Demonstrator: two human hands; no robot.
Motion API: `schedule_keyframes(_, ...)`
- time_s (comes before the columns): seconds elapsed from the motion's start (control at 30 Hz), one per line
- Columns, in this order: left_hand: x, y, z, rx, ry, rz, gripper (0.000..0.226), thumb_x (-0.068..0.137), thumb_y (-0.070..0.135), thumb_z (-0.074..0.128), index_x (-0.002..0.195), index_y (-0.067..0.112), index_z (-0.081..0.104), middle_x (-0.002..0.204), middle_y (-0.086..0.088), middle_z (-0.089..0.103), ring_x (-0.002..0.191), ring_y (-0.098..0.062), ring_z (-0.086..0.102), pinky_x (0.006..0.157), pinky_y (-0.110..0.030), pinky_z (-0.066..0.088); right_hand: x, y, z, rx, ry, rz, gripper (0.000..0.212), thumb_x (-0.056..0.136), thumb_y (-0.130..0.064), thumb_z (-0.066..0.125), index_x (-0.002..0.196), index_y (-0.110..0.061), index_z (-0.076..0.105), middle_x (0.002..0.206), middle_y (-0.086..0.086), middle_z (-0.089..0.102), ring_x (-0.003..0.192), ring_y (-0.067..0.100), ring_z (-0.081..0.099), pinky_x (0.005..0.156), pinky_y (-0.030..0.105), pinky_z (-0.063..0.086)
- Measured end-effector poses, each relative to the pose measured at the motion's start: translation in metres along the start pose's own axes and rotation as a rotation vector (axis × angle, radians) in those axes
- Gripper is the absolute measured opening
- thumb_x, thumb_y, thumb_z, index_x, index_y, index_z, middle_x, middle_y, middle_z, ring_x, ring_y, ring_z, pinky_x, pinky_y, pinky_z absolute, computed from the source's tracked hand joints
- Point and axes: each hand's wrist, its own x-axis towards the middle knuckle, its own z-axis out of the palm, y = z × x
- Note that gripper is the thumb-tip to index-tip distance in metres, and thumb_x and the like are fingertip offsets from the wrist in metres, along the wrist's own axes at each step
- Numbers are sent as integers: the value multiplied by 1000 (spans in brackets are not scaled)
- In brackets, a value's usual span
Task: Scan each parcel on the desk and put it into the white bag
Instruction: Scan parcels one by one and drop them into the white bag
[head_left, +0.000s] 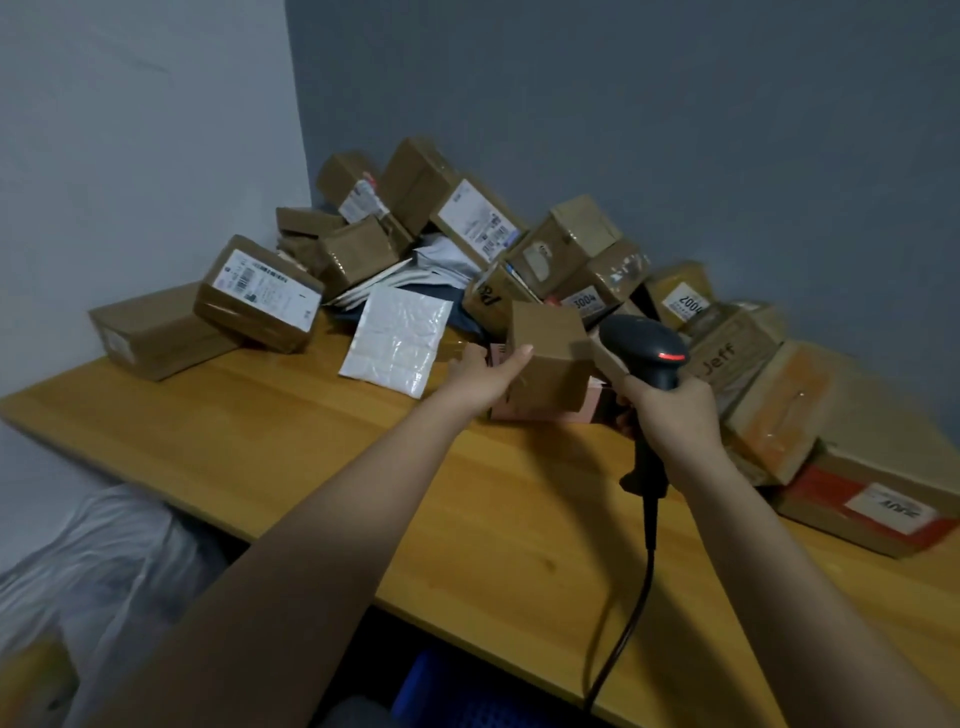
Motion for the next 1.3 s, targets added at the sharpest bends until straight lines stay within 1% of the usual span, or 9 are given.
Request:
schedule_keyframes(0.1, 0, 10, 13, -183, -48, -169, 110, 72, 83, 49, 154, 23, 9, 157, -6, 24, 136, -34, 36, 103, -51, 43, 1, 6, -3, 2, -16, 16, 8, 87, -9, 65, 87, -2, 62, 66, 10, 60, 55, 18, 57, 51, 26, 47)
schedule_keyframes(0.2, -2, 18, 24, -353, -107, -242, 103, 74, 84, 45, 152, 28, 8, 150, -9, 35, 123, -34, 51, 97, -48, 49, 2, 9, -2, 4, -35, 13, 6, 87, -9, 65, 86, -5, 61, 69, 10, 61, 58, 19, 59, 54, 28, 50)
schedule_keyframes(0.43, 0, 19, 29, -490, -47, -217, 70, 89, 54, 58, 144, 20, 33, 136, -8, 50, 121, -29, 51, 100, -44, 48, -2, 7, -3, 21, -40, 8, 7, 86, -11, 66, 89, -7, 61, 74, 12, 64, 59, 18, 61, 59, 30, 53)
schedule_keyframes(0.6, -25, -2, -1, -455, -60, -124, 75, 82, 53, 67, 141, 15, 40, 135, -5, 51, 120, -24, 52, 99, -40, 49, -14, 5, -9, 39, -36, -20, 9, 85, -11, 67, 90, -6, 61, 70, 10, 61, 56, 15, 59, 53, 26, 49)
schedule_keyframes(0.7, -51, -21, -24, -292, 69, 61, 76, 79, 45, 74, 139, 19, 36, 131, 1, 49, 113, -18, 52, 95, -35, 48, -28, 6, -6, 78, -58, -26, 8, 84, -10, 68, 88, -7, 61, 72, 9, 61, 56, 15, 59, 53, 26, 49)
schedule_keyframes(0.8, -76, -46, -48, 223, 264, 360, 84, 74, 38, 80, 142, 28, 31, 135, 4, 37, 124, -17, 36, 99, -35, 39, -44, 7, 3, 76, -77, -35, 9, 85, -11, 70, 87, -12, 60, 77, 9, 64, 60, 17, 60, 56, 28, 51)
schedule_keyframes(0.97, -94, -87, -67, 762, 240, 580, 96, 74, 15, 80, 146, 32, 19, 144, 3, 22, 133, -21, 15, 103, -49, 41, -66, 8, 22, 65, -141, -49, 10, 83, -12, 71, 90, -11, 63, 81, 12, 65, 62, 19, 60, 58, 32, 53)
schedule_keyframes(1.13, -107, -109, -76, 762, 154, 527, 98, 79, 38, 76, 153, 25, 13, 148, 1, 21, 136, -18, 14, 108, -42, 34, -79, 9, 33, 66, -179, -31, 14, 83, -13, 71, 94, -7, 64, 80, 11, 65, 59, 16, 59, 58, 30, 52)
schedule_keyframes(1.3, -112, -108, -78, 620, 231, 440, 73, 83, 57, 61, 144, 26, 35, 141, -3, 31, 131, -21, 25, 108, -45, 34, -84, 11, 40, 34, -194, 24, 17, 84, -13, 71, 96, -3, 64, 81, 12, 64, 60, 16, 59, 57, 28, 51)
